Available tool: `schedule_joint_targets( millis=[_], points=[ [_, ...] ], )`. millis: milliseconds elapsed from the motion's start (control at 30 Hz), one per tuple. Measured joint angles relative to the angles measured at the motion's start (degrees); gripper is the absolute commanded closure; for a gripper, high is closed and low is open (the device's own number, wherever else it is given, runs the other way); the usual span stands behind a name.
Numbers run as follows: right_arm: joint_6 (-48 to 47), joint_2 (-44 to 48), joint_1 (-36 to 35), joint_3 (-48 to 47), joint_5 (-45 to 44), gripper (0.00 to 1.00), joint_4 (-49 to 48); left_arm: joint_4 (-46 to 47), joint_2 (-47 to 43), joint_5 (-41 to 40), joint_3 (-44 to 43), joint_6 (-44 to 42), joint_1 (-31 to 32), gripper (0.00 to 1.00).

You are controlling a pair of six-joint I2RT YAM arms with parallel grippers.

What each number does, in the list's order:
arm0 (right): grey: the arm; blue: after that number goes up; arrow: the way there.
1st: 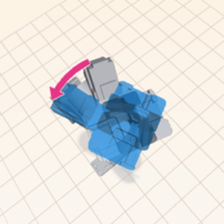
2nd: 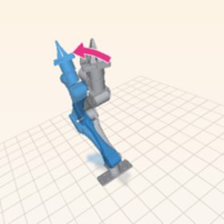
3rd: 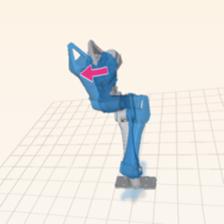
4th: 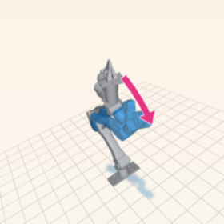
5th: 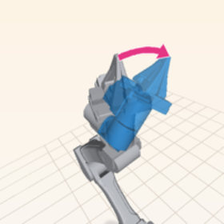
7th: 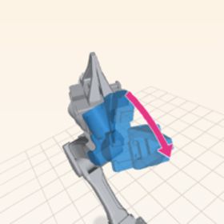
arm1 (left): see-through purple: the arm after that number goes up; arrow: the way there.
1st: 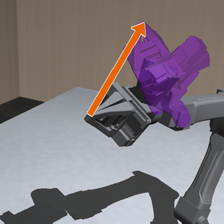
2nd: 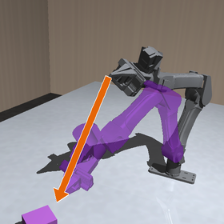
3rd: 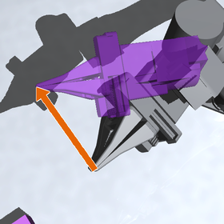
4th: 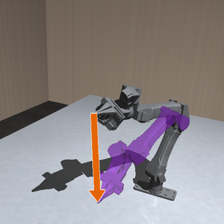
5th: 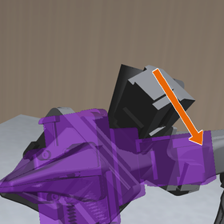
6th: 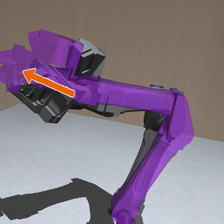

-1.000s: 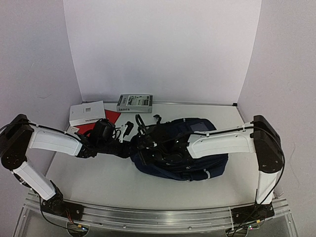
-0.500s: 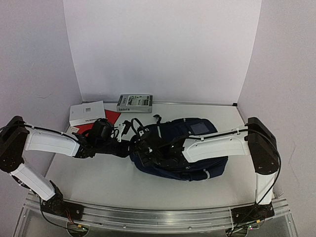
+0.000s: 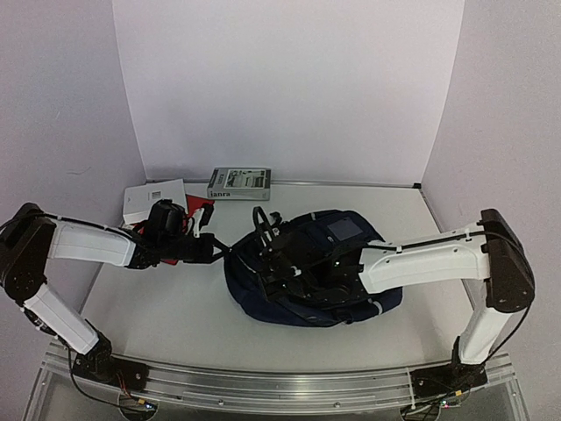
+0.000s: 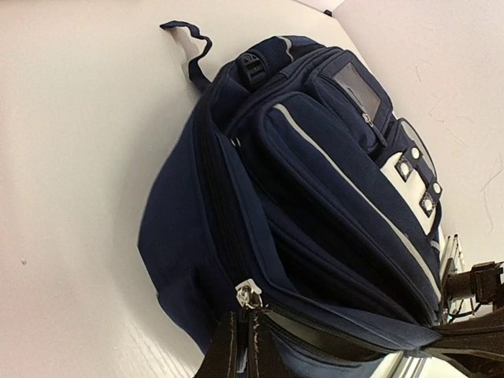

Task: Pack the student bag
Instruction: Unzip the student bag at the center of the board.

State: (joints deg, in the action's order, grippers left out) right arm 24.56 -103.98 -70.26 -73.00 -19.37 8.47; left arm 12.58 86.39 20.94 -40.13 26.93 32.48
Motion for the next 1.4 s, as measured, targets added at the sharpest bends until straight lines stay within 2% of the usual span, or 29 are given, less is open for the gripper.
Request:
schedule_joint_targets(
  millis=[133, 333, 367, 400, 500, 567, 667, 767, 1000, 1233, 1400],
  points=[
    [1.49, 4.15, -1.1, 3.5, 2.21, 1.0, 0.41, 0.54, 5.24, 3.66, -1.92, -0.52, -3.42, 1.0],
    [3.06, 5.92, -1.79, 5.65, 3.66, 1.0, 1.2, 1.66, 11.21, 8.15, -4.85, -1.39, -5.19, 1.0],
    [3.28, 5.96, -1.9, 5.65, 3.64, 0.97, 1.4, 2.14, 11.46, 9.12, -4.86, -1.39, -5.39, 1.0],
    [3.44, 5.96, -1.97, 5.64, 3.6, 0.89, 1.54, 2.75, 11.56, 10.1, -4.83, -1.39, -5.61, 1.0],
    [3.79, 5.68, -2.3, 4.55, 3.75, 0.49, 2.95, 5.22, 11.61, 12.36, -4.38, -1.38, -6.38, 1.0],
    [3.43, 4.34, -2.82, 1.39, 3.69, 0.33, 4.49, 6.59, 11.61, 12.57, -3.55, -1.39, -6.78, 1.0],
    [2.73, 0.3, -3.56, -5.04, 2.74, 0.19, 4.51, 8.09, 11.47, 12.63, -1.49, -1.39, -7.04, 1.0],
    [2.44, -3.65, -3.95, -9.55, 0.92, 0.16, 5.1, 8.43, 10.01, 12.6, 0.65, -1.39, -7.0, 1.0],
    [2.01, -14.61, -3.38, -18.74, -2.28, 0.35, 8.18, 8.15, 6.4, 12.25, 2.13, -1.41, -6.17, 1.0],
    [2.39, -17.56, -0.15, -19.37, 1.74, 0.75, 10.7, 7.33, 5.27, 11.32, 2.73, -1.41, -5.98, 1.0],
    [2.06, -17.57, 1.32, -19.27, 8.09, 0.98, 10.25, 6.95, 5.22, 10.36, 2.76, -1.39, -5.89, 1.0]
  ],
)
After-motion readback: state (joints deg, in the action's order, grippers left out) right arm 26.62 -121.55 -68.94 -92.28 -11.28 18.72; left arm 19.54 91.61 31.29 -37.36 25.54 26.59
